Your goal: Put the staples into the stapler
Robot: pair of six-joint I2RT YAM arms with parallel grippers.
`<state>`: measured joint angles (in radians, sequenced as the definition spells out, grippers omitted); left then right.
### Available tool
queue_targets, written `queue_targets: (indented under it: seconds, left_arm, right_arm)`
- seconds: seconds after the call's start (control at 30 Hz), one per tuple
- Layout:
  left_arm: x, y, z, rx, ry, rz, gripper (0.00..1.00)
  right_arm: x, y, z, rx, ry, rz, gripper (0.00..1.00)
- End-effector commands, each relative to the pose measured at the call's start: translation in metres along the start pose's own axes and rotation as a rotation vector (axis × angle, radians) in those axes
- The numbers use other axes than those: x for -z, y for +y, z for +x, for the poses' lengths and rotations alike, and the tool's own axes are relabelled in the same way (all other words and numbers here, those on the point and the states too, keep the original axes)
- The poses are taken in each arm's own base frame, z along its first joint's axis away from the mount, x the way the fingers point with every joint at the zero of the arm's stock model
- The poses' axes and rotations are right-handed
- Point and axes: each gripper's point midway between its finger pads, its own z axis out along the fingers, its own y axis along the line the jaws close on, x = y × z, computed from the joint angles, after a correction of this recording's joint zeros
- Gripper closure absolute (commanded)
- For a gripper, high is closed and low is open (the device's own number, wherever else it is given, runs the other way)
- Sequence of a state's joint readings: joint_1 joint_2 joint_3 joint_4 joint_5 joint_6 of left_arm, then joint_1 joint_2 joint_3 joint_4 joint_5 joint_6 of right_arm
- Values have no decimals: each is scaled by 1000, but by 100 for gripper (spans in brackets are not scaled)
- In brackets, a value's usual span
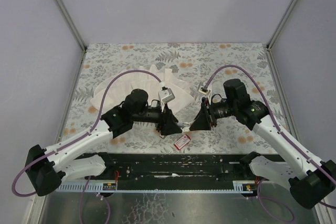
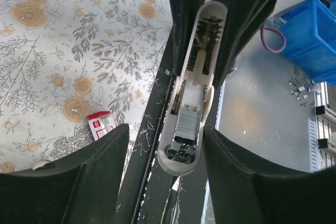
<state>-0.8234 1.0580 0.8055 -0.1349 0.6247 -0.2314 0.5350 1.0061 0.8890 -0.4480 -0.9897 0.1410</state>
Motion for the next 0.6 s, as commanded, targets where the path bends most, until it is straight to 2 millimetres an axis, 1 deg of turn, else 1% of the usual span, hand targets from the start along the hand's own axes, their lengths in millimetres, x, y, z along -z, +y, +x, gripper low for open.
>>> queue_targets:
  seconds: [0.0,0.03,0.13,0.2,0.23,0.3,0.33,0.37,0.4,0.43,0.5,0.57]
  left_arm:
    - [0,-14,-10,-18,-3,78,48]
    - [-1,-15,-9,-14,1,84,52]
    - [-3,-14,-6,-1,11,92,71]
    - [-3,-15,-6,0,3,98,82]
    - [-3,-16,-7,3,-4,100,87]
    - [-4,-15,-7,8,-20,98,95]
    - [-4,-14,-6,9,-29,91,99]
    - [-4,-12,-5,12,-37,81,100]
    - [-5,-9,-6,11,-52,66,100]
    - [-5,-6,-4,12,-65,49,100]
    - [-6,2,-1,13,-81,11,100]
    - [-7,10,2,17,-81,-23,100]
  right_arm:
    - [4,16,-13,48,-15,-53,90]
    - [4,16,-13,49,-15,-51,90]
    - [3,12,-14,45,-16,-31,89]
    - [3,9,-15,44,-18,-13,85]
    - [3,7,-16,42,-20,-2,79]
    - [4,2,-19,38,-32,38,54]
    - [4,-4,-21,26,-44,76,44]
    - [6,-7,-25,17,-62,109,37]
    - [8,-16,-29,-1,-83,174,29]
    - [11,-24,-34,-25,-108,241,16]
    - [21,-39,-44,-73,-158,369,10]
    - [31,-48,-53,-124,-211,467,8]
